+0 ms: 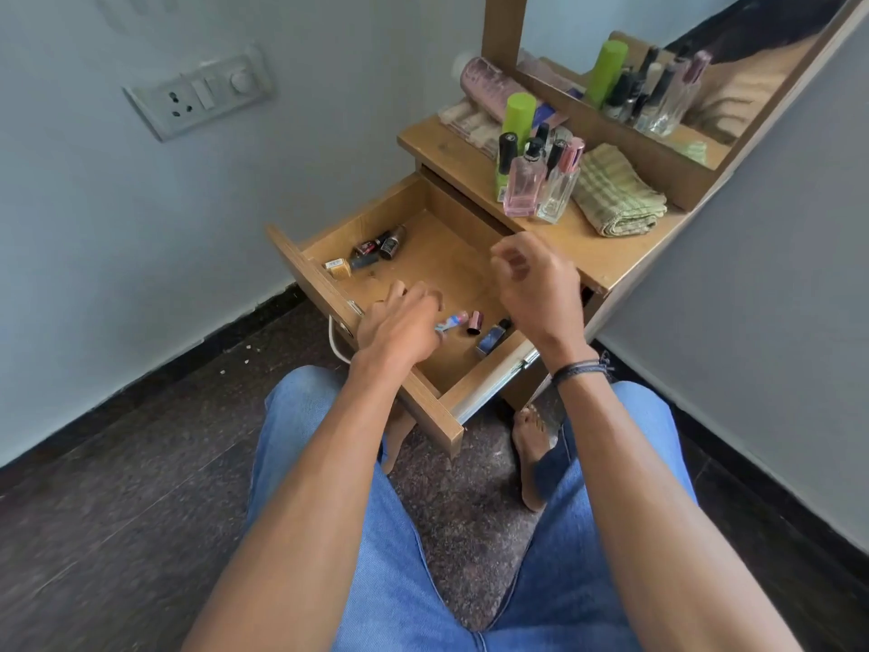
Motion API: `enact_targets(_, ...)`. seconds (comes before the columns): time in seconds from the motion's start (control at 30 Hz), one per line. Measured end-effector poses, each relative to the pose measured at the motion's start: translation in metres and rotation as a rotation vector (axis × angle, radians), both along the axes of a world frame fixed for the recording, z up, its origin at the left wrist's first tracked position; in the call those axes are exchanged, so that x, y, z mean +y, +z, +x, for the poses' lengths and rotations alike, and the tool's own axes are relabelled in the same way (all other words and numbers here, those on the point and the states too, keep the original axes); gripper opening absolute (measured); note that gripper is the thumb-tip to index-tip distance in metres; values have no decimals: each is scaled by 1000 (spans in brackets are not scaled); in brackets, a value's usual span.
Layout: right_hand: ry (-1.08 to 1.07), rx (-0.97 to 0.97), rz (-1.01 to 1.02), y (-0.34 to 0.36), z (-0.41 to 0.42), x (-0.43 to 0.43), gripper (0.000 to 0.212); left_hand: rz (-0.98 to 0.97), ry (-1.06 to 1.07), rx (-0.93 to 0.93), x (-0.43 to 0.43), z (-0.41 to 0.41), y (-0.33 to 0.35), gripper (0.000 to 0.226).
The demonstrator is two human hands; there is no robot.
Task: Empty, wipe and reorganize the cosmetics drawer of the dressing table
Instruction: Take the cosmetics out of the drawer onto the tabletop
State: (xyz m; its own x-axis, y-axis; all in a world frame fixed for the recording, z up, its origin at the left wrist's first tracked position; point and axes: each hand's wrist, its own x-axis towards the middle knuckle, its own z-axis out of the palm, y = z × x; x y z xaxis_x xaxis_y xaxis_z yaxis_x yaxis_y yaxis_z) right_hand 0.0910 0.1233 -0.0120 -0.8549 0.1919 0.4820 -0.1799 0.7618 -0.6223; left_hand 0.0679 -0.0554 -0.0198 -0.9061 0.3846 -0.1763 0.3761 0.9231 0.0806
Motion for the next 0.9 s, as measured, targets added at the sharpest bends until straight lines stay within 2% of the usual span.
enact_targets(0.1, 88, -353, 141, -9, -3, -8, 19, -90, -14, -19, 3, 2, -2, 39)
enact_targets(0.23, 68, -556, 350, -27, -6, -17, 27, -128, 5, -56, 4, 3, -3, 32)
enact_targets(0.3, 23, -581, 383, -31, -10, -19, 29, -137, 5, -61, 6, 2, -3, 30)
enact_targets(0.57, -13, -613, 501, -38, -16, -25, 15, -69, 27, -57, 21, -10, -10, 24)
enact_targets(0.8, 13, -634, 460, -36, -16, -23, 18, -19, 39, -25, 23, -13, -12, 30)
enact_targets(0.9, 17, -617, 420, -34, -15, -23, 16, 28, 63, -64, 22, -13, -11, 24)
